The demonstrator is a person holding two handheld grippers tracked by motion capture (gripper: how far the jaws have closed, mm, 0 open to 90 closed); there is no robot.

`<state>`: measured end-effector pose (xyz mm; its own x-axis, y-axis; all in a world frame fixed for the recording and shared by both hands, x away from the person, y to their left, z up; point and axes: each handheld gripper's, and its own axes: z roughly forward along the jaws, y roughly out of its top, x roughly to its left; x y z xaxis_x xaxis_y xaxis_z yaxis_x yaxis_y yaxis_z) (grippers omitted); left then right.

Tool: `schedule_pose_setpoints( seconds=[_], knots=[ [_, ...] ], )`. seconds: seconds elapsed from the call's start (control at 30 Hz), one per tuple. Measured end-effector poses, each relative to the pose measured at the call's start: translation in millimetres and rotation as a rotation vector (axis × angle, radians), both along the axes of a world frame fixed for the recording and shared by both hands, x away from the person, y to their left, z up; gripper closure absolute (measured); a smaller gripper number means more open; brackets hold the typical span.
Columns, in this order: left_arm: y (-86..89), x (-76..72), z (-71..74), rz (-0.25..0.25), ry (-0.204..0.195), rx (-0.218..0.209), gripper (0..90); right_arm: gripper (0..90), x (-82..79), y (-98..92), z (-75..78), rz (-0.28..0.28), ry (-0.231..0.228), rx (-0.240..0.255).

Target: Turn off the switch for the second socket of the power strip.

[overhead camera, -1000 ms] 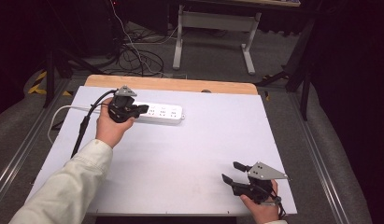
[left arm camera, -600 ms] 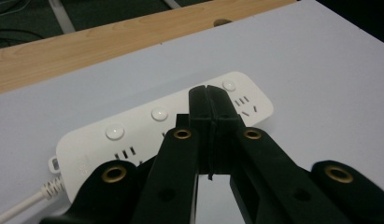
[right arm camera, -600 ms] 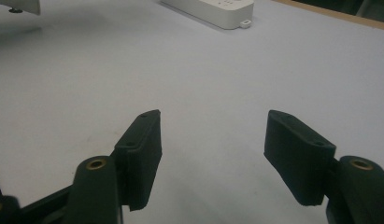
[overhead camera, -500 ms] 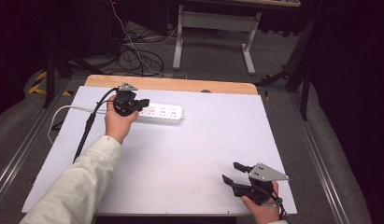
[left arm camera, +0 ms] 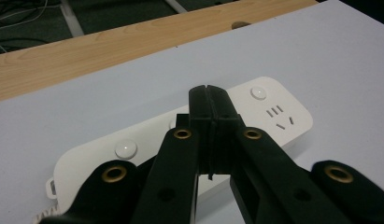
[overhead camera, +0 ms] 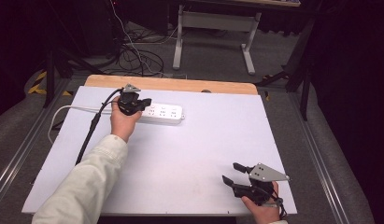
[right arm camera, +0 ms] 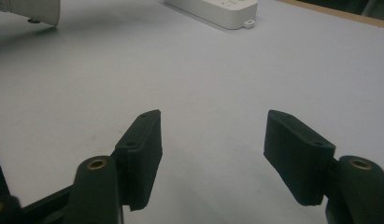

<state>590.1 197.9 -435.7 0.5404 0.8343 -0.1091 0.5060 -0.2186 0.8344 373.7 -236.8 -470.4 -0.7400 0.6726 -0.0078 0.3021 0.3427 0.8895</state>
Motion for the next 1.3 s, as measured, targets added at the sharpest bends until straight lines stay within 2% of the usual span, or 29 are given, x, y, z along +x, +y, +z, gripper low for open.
schedule_pose_setpoints(
  seconds=[0.43,0.53,0.6,0.9,1.3],
  knots=[
    [-7.2,10.3,-15.7,0.020,-0.024,0.010,90.0,38.0,-0.4,-1.1,-0.7,0.006,0.008,0.010],
    [-7.4,12.9,-20.5,0.025,-0.030,0.035,90.0,38.0,-0.2,-1.4,-1.0,0.007,0.008,0.011],
    [-7.0,14.6,-23.0,0.028,-0.036,0.029,90.0,38.0,-0.3,-1.5,-1.0,0.006,0.010,0.010],
    [-10.4,18.9,-33.3,0.030,-0.019,0.028,89.9,38.0,-0.9,-2.4,-1.4,0.002,0.014,0.014],
    [-12.2,21.1,-39.5,0.034,-0.025,0.041,89.9,38.0,-1.4,-3.8,-1.4,-0.002,0.015,0.018]
  ],
)
